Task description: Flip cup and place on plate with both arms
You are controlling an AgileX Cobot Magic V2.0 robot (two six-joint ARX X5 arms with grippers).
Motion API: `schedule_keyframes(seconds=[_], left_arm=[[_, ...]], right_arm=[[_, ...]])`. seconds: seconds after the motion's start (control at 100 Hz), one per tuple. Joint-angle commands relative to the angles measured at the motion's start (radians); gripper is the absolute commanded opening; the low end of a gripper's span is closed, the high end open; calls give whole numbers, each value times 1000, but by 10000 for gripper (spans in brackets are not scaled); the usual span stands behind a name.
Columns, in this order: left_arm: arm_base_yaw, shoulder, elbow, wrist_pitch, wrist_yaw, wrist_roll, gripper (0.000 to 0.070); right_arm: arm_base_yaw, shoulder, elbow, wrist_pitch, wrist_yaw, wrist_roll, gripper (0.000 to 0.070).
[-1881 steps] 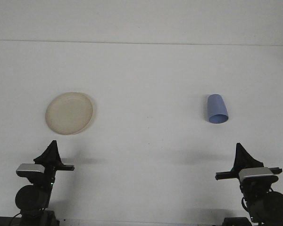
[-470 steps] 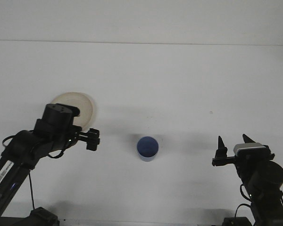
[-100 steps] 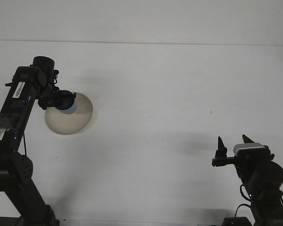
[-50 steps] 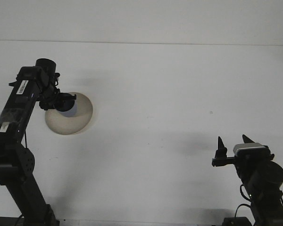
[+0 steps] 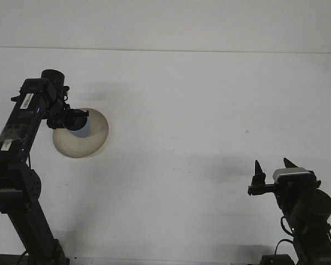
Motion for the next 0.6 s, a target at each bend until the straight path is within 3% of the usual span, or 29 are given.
schedule_keyframes(seconds=[0.0,0.11,0.28,0.34,0.4,0.59], left_arm=[[2,37,21,-8,6,8,17],[2,40,21,-5,6,8,39],[4,40,23,0,6,3,392],[6,40,25,2,6,0,476],[9,39,35,-2,5,-5,516],[10,19,101,-25,5,-15,517]], right_arm=[[1,4,10,8,0,14,551],[1,3,10,8,0,14,551],[1,4,10,8,0,14,551],[1,4,10,8,0,14,551],[1,4,10,9,0,14,551],[1,4,10,8,0,14,551]])
